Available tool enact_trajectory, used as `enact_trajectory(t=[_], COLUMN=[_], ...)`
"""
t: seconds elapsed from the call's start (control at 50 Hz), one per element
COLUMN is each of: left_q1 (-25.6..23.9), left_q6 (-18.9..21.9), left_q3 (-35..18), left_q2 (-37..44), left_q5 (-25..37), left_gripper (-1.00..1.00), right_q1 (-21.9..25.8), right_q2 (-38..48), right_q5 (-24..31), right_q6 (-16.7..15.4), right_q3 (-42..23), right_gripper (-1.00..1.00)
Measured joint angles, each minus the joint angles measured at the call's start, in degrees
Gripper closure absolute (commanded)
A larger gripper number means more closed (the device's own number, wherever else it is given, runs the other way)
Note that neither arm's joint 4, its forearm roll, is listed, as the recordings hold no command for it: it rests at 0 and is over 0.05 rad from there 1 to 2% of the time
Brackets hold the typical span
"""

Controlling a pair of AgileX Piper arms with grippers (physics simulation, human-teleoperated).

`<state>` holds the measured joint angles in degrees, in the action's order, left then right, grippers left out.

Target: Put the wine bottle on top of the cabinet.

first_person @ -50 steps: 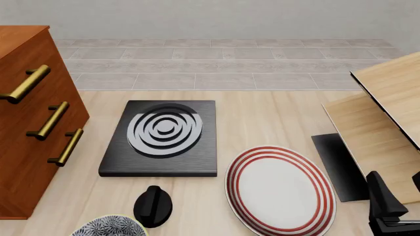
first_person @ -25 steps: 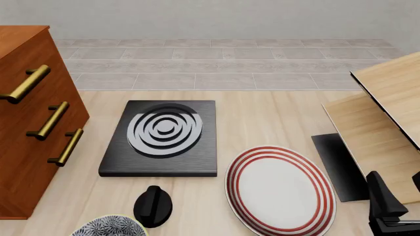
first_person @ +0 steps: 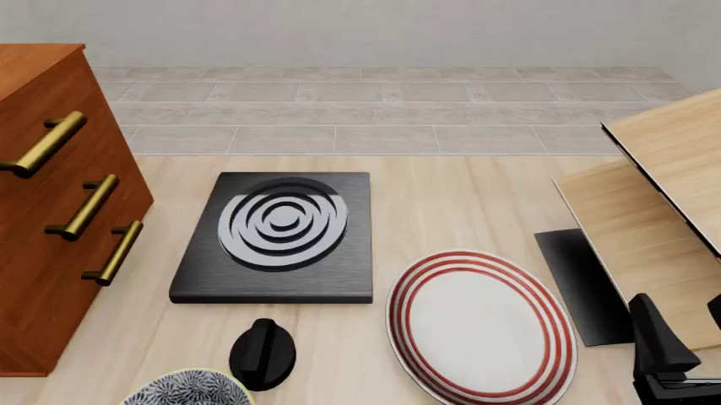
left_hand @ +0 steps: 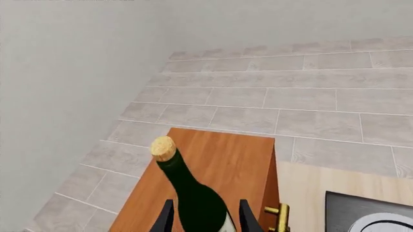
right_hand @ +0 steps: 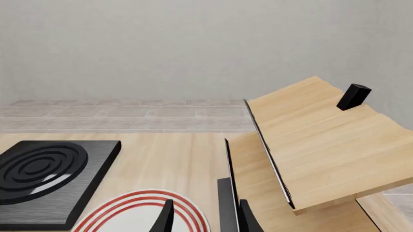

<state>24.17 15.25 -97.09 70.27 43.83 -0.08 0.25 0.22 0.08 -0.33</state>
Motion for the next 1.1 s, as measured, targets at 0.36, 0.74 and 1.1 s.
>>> enact_trajectory(t=[0.36,0.74,1.1], left_q1=[-0.78,-2.66,-5.63], left_q6=[0.04,-1.67,-4.42], left_q3=[-0.06,3.99,9.59], left_q2=[-1.82,-8.95,-19.7], left_q5=[0.87,1.51,3.55], left_gripper=[-1.0,-1.0,-1.0], right_q1=[0.0,0.0,-0.01], right_q2=[0.0,0.0,0.0], right_q5=[0.0,0.0,0.0], right_q6=[0.0,-0.01,0.0], right_q3=[0.0,0.0,0.0], right_gripper=[-1.0,-1.0,-1.0])
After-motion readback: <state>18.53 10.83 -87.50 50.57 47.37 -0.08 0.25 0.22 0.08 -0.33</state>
